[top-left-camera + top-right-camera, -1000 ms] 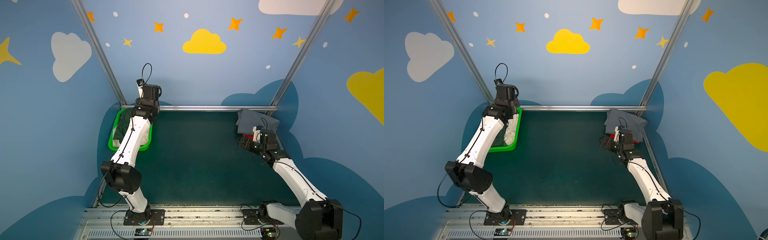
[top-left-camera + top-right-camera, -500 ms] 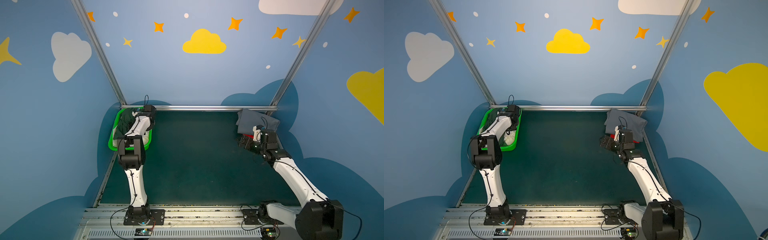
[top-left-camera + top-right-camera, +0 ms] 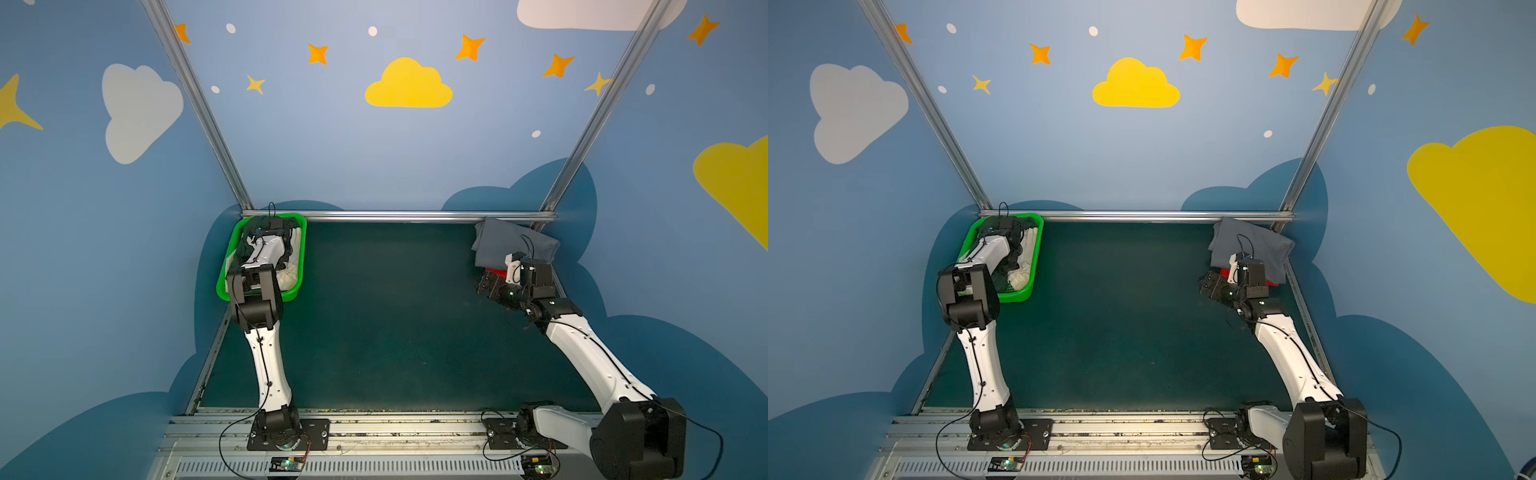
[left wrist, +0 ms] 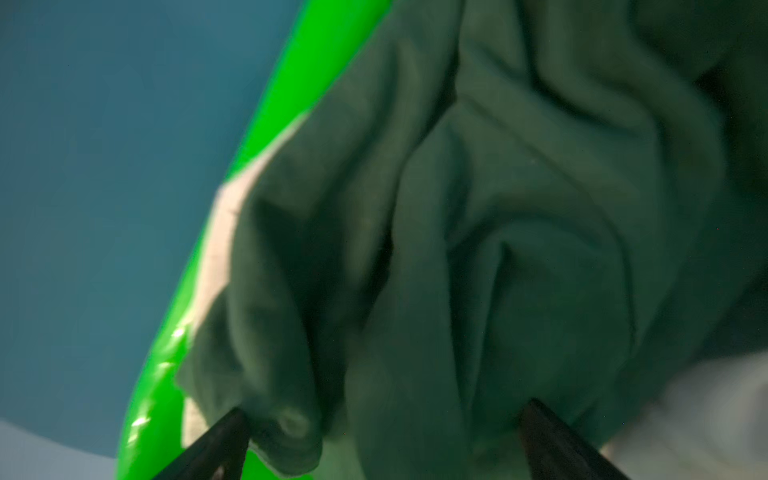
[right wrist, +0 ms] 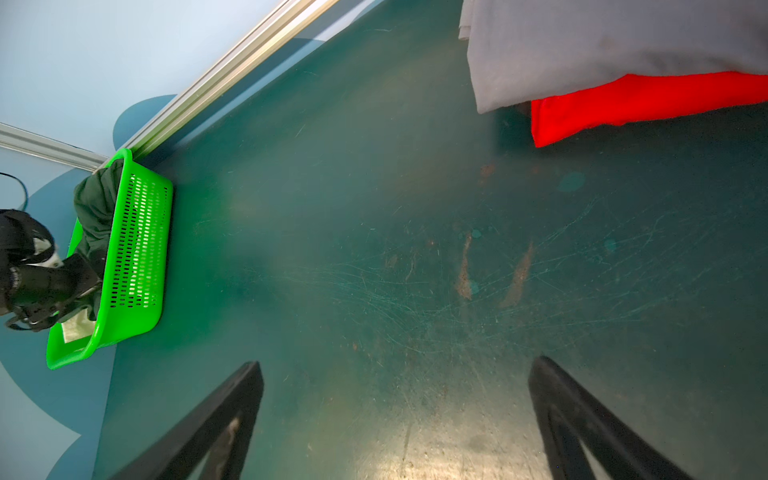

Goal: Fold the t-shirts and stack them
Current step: 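Grasp the dark green t-shirt with the left gripper and lift it, then pull the dark green t-shirt out of the basket and lay it on the table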

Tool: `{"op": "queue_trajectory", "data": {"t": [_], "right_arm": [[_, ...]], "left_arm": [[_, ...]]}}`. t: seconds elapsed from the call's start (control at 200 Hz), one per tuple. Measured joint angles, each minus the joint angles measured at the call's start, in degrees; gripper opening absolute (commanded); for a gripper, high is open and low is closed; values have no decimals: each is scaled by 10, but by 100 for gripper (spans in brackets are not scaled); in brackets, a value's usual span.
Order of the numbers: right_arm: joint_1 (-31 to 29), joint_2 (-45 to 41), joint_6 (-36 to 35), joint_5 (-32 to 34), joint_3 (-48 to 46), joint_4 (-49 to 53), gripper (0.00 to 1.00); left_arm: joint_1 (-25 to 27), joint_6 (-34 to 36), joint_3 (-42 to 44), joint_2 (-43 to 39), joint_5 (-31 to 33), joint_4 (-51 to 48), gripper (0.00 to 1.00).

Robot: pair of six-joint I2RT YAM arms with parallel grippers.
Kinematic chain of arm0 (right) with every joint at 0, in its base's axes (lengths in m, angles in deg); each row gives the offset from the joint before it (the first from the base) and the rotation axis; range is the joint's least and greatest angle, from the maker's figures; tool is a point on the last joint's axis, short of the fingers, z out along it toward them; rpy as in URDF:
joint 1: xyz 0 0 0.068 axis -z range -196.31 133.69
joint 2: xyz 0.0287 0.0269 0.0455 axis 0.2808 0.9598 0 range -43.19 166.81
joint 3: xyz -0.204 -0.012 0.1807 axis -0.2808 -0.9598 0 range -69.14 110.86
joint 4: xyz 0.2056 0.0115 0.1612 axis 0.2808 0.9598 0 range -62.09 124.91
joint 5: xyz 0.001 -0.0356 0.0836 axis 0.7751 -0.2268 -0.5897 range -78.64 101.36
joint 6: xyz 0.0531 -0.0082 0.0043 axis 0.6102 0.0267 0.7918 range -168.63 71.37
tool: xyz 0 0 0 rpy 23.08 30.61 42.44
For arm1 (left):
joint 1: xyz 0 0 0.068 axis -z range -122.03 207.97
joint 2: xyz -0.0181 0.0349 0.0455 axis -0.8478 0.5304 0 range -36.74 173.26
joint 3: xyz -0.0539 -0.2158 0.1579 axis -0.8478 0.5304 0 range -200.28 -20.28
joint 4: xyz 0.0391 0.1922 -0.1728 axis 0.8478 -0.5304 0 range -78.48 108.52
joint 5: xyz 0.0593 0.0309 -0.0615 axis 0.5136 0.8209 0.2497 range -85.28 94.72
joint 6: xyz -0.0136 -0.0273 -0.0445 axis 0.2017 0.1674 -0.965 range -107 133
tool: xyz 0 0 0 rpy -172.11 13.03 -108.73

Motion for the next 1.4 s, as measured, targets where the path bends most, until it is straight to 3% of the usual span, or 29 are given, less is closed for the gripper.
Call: {"op": "queue_trajectory", "data": {"t": [0.06,0.13,0.185,0.23,0.26,0.485,0.676,0.896,1.051,1.211,1.401], "right_arm": [[0,0,0,2,0,0,98],[0,0,0,5,0,2,98],[0,0,0,8,0,3,98],[0,0,0,9,0,4,98],[0,0,0,9,0,5,98],[0,-5,0,9,0,7,98],[0,-6,2,9,0,8,98],[-1,-11,9,9,0,7,98],[-1,-14,13,9,0,6,97],[-1,-23,13,8,-5,2,98],[-2,-38,13,8,-17,0,98]], "left_arm": [[-3,5,-10,13,-12,-1,87],[-4,13,-26,26,-23,-3,64],[-3,21,-39,36,-28,-7,43],[-2,25,-52,44,-32,-13,15],[-2,27,-60,49,-34,-18,4],[9,31,-54,36,-38,-28,4],[41,31,-21,-45,-59,-36,4],[94,30,-59,-217,-186,-11,4],[136,35,-113,-291,-261,29,4],[157,43,-183,-281,-280,28,4],[139,36,-207,-216,-238,-1,4]]}}
